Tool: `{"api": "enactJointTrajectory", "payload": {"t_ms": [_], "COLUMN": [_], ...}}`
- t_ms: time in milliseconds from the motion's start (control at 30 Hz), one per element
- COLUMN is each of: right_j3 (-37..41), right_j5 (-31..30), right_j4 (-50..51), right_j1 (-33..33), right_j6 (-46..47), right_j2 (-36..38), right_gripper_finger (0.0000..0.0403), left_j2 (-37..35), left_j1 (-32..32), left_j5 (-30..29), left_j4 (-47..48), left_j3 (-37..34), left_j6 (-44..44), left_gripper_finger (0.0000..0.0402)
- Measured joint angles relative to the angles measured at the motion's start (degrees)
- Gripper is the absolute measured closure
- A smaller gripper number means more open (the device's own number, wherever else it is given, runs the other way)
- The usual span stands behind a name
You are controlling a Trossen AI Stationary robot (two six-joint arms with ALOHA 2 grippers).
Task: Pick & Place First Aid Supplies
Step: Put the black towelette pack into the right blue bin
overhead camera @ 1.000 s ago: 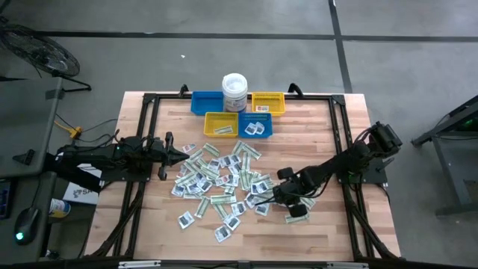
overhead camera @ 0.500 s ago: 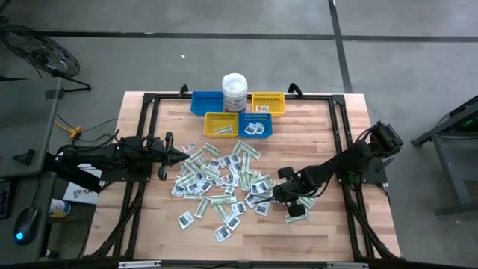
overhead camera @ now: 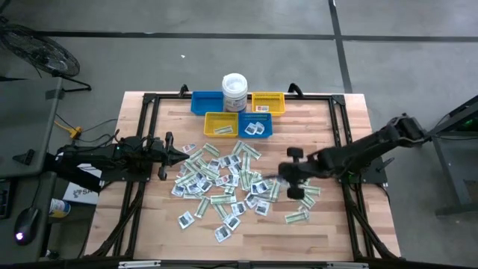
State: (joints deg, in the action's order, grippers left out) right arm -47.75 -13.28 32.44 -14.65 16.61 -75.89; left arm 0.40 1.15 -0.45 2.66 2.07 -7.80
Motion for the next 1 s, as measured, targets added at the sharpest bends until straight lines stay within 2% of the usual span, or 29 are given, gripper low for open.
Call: {"api": "enactJointTrajectory", "payload": {"t_ms": [200, 433, 600, 733, 900, 1000], "right_j3": [-0.1, -0.1, -0.1, -0.2, -0.2, -2.1], "right_j5": [-1.3, -0.9, 1.0, 4.4, 7.2, 7.5], "right_j4": [-5.4, -9.6, -13.2, -19.8, -26.5, -26.3], "right_j1": [11.8, 23.7, 29.3, 32.5, 35.1, 36.1], "right_j6": [-0.2, 11.9, 17.8, 21.8, 26.8, 26.8], "right_j2": [0.6, 0.4, -2.3, -6.2, -11.1, -13.5], "right_gripper_finger": [0.0403, 0.0403, 0.0403, 0.0403, 0.0403, 0.0403], "left_j2": [0.0, 0.0, 0.0, 0.0, 0.0, 0.0], "left_j1": [0.0, 0.0, 0.0, 0.0, 0.0, 0.0], "left_j5": [0.0, 0.0, 0.0, 0.0, 0.0, 0.0], "left_j4": [0.0, 0.0, 0.0, 0.0, 0.0, 0.0], "left_j3": [0.0, 0.0, 0.0, 0.0, 0.0, 0.0], "left_j6": [0.0, 0.0, 0.0, 0.0, 0.0, 0.0], "left_gripper_finger": [0.0394, 0.0394, 0.0394, 0.0394, 0.0394, 0.0394]}}
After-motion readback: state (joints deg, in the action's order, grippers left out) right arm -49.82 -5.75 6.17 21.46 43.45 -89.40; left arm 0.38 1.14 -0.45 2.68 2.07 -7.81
